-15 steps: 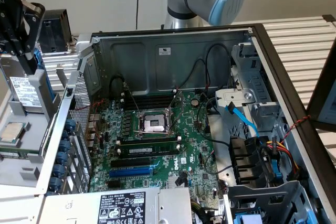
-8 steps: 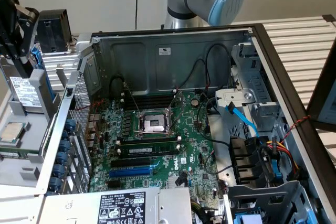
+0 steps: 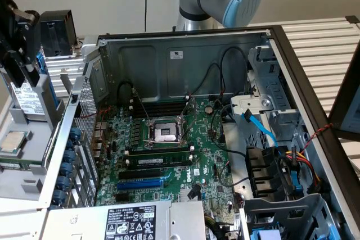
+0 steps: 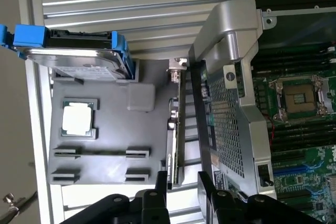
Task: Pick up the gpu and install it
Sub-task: 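Reach for the gpu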
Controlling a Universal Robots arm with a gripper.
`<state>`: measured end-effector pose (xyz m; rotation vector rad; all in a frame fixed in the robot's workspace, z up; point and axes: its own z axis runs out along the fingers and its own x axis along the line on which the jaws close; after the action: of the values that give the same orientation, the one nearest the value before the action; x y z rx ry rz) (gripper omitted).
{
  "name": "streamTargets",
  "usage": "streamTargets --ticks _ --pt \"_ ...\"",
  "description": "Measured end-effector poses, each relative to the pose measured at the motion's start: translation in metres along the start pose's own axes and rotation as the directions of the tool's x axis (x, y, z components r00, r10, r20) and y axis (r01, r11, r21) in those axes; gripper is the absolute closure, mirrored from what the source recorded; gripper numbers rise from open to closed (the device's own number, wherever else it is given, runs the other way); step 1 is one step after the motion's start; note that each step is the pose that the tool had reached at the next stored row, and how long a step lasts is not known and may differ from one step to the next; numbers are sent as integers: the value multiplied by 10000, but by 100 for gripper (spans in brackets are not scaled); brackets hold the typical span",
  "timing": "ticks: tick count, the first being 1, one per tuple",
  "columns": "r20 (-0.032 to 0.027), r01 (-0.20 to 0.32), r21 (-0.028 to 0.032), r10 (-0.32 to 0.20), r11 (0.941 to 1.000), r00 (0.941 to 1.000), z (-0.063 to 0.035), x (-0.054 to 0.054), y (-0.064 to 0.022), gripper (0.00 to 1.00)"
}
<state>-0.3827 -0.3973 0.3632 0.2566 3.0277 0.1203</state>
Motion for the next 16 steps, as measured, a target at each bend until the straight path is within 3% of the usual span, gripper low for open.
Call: streamTargets --ticks 6,12,16 --pt "117 -556 39 556 9984 9984 66 12 -6 64" --pt "136 -749 51 748 9972 9971 137 101 -26 64" --pt "158 -761 11 761 9971 9970 150 132 -33 64"
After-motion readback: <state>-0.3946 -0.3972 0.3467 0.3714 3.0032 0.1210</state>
